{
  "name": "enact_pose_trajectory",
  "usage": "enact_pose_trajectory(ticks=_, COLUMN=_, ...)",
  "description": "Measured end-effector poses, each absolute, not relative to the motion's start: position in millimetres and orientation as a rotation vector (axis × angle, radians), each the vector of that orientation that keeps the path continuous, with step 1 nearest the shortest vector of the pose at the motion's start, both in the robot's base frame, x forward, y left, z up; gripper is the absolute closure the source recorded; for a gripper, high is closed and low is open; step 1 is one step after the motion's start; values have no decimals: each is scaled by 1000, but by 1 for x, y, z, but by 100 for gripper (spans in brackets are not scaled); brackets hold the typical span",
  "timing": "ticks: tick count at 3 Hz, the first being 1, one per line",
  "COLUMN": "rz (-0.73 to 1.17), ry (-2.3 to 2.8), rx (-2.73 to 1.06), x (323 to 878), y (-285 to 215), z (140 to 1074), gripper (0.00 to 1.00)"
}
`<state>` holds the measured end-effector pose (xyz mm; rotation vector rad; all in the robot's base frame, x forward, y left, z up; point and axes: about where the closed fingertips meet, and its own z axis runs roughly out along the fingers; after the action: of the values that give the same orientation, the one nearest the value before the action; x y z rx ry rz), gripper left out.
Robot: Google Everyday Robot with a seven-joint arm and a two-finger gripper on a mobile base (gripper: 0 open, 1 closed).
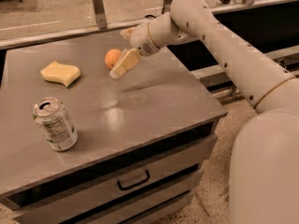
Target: Pick orange
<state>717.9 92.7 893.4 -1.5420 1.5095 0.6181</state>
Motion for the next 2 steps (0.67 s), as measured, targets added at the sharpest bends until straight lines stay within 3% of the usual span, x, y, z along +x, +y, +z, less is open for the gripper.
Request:
enact_pose_trajectory(ticks=1, rz=578, ry=1511, rx=-1551, x=726, y=104, z=883, gripper=0)
enact_pose_trajectory(ticks=2, rz=569, ry=1512, rx=-1553, x=732, y=113, z=875, gripper=18)
